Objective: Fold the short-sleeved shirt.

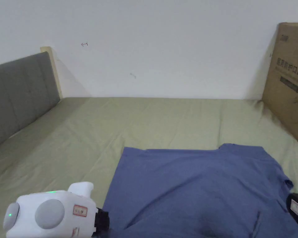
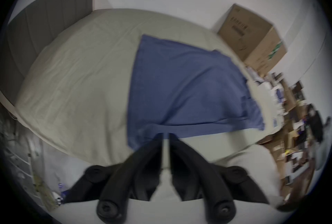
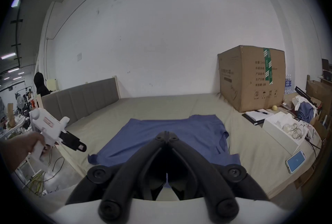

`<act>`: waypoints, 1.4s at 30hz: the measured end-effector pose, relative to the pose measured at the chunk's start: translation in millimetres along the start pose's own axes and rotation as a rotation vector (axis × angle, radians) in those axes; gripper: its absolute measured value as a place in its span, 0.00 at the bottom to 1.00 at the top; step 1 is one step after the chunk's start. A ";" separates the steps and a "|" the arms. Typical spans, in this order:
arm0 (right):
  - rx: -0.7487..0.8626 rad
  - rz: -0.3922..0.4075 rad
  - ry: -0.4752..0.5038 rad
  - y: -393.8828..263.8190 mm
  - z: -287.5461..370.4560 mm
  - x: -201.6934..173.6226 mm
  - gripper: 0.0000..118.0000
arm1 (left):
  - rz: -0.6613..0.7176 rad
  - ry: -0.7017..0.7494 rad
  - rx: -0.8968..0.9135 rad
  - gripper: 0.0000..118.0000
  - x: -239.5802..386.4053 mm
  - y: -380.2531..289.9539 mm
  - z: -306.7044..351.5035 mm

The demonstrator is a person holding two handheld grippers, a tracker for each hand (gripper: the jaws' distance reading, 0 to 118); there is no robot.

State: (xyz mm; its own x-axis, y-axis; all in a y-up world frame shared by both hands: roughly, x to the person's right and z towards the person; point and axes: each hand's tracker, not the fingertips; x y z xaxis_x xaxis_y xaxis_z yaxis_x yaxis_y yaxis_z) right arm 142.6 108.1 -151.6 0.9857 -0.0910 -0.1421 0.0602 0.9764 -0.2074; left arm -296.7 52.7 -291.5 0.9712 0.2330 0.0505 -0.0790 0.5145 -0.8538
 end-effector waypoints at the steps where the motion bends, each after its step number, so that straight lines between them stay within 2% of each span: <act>1: -0.018 0.001 0.009 -2.9 -2.4 0.6 0.00 | -0.011 0.050 -0.015 0.74 -6.0 -1.1 -11.3; 2: -0.038 0.004 0.012 -5.9 -5.0 0.9 0.00 | -0.029 0.083 -0.024 1.00 -11.3 -2.1 -23.6; 4: -0.063 0.005 0.014 -10.8 -7.9 2.8 0.00 | -0.034 0.092 -0.040 0.95 -21.3 -6.8 -43.7; 9: -0.119 -0.014 0.019 -21.5 -19.5 8.8 0.00 | -0.077 0.102 -0.072 0.95 -31.0 -9.4 -74.8; 10: -0.131 -0.014 0.018 -23.3 -22.5 9.8 0.00 | -0.094 0.067 -0.083 0.89 -33.8 -10.1 -82.3; 11: -0.143 -0.014 0.020 -24.9 -25.8 9.3 0.00 | -0.096 0.052 -0.078 0.74 -35.8 -11.4 -87.1; 13: -0.158 -0.012 0.016 -28.0 -30.2 10.4 0.00 | -0.121 0.074 -0.044 0.22 -26.6 -23.6 -91.9; 16: -0.172 -0.006 0.009 -30.9 -31.8 15.6 0.00 | -0.161 0.038 0.101 0.07 -17.3 -37.0 -69.9; 19: -0.138 -0.004 -0.020 -31.8 -28.3 36.7 0.00 | -0.158 0.056 0.257 0.07 -14.7 -52.8 -49.7; 21: -0.158 -0.070 -0.029 -34.6 -30.9 63.2 0.00 | -0.123 0.048 0.312 0.07 -12.8 -63.4 -41.9; 23: -0.266 -0.170 -0.041 -41.9 -42.2 97.1 0.00 | -0.109 0.052 0.358 0.07 -12.7 -70.1 -35.0; 24: -0.331 -0.219 -0.035 -47.2 -48.1 111.9 0.05 | -0.108 0.052 0.357 0.07 -7.7 -68.1 -34.2; 25: -0.390 -0.264 -0.040 -53.9 -52.3 126.0 0.37 | -0.110 0.053 0.355 0.07 -6.2 -68.8 -33.8; 26: -0.433 -0.287 -0.076 -62.5 -55.3 138.1 0.74 | -0.126 0.062 0.355 0.07 -5.6 -68.4 -33.3; 27: -0.485 -0.308 -0.107 -71.7 -62.3 149.1 0.99 | -0.130 0.063 0.348 0.07 -4.1 -69.4 -34.0; 28: -0.547 -0.323 -0.140 -82.4 -68.4 158.4 0.95 | -0.142 0.070 0.350 0.07 -5.2 -66.3 -37.6; 29: -0.497 -0.307 -0.140 -91.9 -68.1 166.8 0.93 | -0.152 0.072 0.349 0.07 -4.4 -66.7 -38.1; 30: -0.569 -0.295 -0.154 -103.9 -69.9 170.5 0.93 | -0.150 0.069 0.345 0.07 -3.3 -68.0 -38.5; 33: -0.698 -0.185 -0.204 -110.7 -83.2 154.6 0.90 | -0.141 0.067 0.333 0.07 -1.7 -66.4 -40.7; 34: -0.710 -0.144 -0.194 -116.2 -86.4 151.9 0.73 | -0.129 0.058 0.328 0.07 -1.7 -67.8 -41.5; 35: -0.715 -0.100 -0.201 -130.9 -91.8 167.5 0.66 | -0.129 0.062 0.325 0.07 -2.1 -68.7 -42.1; 37: -0.736 0.000 -0.264 -137.0 -92.9 167.2 0.50 | -0.130 0.078 0.310 0.07 -3.7 -65.9 -44.6; 38: -0.720 0.003 -0.246 -137.5 -89.2 165.9 0.33 | -0.122 0.073 0.302 0.07 -4.4 -66.9 -44.7; 39: -0.699 -0.015 -0.221 -131.5 -88.5 159.7 0.23 | -0.118 0.069 0.301 0.07 -4.9 -68.9 -43.6; 40: -0.668 -0.029 -0.178 -129.6 -85.1 156.1 0.07 | -0.115 0.065 0.303 0.07 -4.0 -68.7 -42.7; 42: -0.636 0.017 -0.176 -127.5 -78.6 148.3 0.06 | -0.117 0.067 0.316 0.07 0.0 -71.9 -40.4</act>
State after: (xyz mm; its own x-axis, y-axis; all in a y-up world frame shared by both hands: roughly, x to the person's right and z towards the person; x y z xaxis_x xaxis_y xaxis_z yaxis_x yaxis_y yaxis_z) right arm 268.8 -45.2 -222.3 1.0000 0.0091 -0.0010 -0.0068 0.6664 -0.7456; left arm -282.0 -17.6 -251.0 0.9896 0.1078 0.0952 -0.0218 0.7670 -0.6413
